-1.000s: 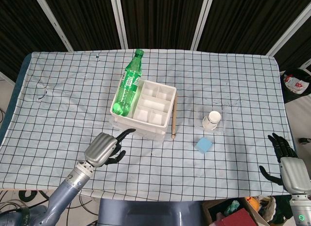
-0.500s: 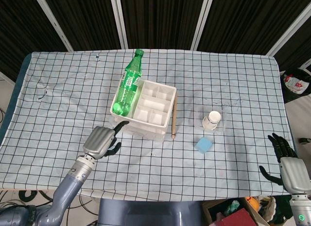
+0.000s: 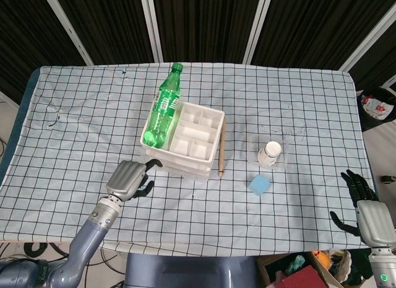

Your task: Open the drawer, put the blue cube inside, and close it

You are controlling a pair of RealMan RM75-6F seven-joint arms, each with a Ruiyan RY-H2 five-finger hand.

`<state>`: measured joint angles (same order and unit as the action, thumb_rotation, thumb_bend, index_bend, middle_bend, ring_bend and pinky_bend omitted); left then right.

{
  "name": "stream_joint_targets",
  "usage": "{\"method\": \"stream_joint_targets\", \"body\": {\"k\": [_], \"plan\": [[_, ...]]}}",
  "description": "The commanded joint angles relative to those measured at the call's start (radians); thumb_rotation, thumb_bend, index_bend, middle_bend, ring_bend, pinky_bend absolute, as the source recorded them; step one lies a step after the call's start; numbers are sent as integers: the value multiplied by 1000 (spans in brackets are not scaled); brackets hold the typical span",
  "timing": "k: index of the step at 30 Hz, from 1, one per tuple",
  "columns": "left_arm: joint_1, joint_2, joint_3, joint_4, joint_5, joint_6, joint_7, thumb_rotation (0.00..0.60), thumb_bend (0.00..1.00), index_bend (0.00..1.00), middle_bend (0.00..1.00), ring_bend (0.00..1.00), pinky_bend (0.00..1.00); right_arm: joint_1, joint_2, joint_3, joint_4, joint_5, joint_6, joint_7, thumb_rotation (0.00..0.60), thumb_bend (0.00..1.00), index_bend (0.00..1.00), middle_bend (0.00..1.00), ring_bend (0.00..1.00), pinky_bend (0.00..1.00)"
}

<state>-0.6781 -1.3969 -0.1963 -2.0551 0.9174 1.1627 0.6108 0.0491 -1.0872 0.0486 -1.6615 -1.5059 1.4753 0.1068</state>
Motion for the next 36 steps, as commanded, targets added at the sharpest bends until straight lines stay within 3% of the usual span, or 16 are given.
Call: {"method": "stream_joint_targets", "body": {"k": [1,14,18,26,36], "plan": [[0,6,7,-8,7,7,-4,600,441,341,981,947,877,0,0,0,0,0,0,0,600,246,0,0,0,176],[29,76,71,-82,53,22,-34,600,441,350,981,948,877,-1,-2,0,-3,-2,2,-1,600,247,0,0,0,176],[39,92,83,-93,85,27,-54,600,429,299,981,948,877,-1,-2,0,-4,0,2,-1,600,247,0,0,0,176],[61,102,81,-101,188,52,-126,600,252,188,981,948,877,-1,-3,2,-5,5,1,-1,600,246,0,0,0,176],[146,180,144,-144,359,139,-157,600,212,186,981,948,877,-1,-1,3,-4,6,0,3,600,247,0,0,0,176]]}}
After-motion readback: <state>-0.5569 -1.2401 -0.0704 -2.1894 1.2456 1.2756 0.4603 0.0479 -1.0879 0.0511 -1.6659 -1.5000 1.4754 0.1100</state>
